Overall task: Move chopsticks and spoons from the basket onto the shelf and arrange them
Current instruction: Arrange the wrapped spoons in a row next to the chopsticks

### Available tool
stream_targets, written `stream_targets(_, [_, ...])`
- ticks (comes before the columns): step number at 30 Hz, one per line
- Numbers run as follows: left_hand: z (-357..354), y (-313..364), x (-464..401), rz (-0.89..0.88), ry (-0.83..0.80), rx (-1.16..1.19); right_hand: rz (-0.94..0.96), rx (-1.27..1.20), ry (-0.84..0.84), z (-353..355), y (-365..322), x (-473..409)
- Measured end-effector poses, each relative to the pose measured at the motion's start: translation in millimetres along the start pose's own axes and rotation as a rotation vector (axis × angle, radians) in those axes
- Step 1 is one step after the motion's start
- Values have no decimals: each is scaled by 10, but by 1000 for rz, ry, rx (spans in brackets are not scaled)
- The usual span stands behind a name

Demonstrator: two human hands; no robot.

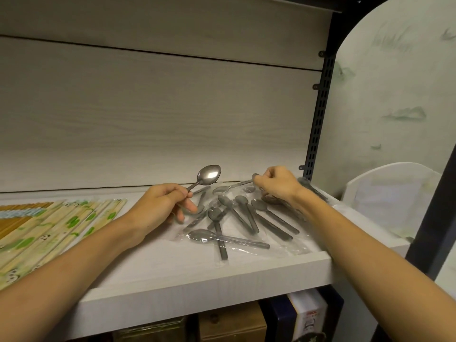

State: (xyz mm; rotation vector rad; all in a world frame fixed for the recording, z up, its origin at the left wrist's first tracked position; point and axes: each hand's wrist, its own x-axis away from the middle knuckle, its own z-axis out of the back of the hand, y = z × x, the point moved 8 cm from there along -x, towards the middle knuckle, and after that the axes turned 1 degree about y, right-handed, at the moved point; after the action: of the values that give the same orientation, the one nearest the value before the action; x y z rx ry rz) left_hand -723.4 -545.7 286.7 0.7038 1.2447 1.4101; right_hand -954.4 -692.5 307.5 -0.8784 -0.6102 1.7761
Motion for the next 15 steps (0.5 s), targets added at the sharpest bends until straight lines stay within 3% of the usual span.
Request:
stream_targets(6, [10,30,16,7,14,46,-29,-211,31,69,-153,126])
stream_targets(11, [38,34,-1,32,33,122,-63,-657,-100,11,-447,241])
stream_targets(15, [8,45,20,73,8,258,-33,-714,-179,-222,-773,341])
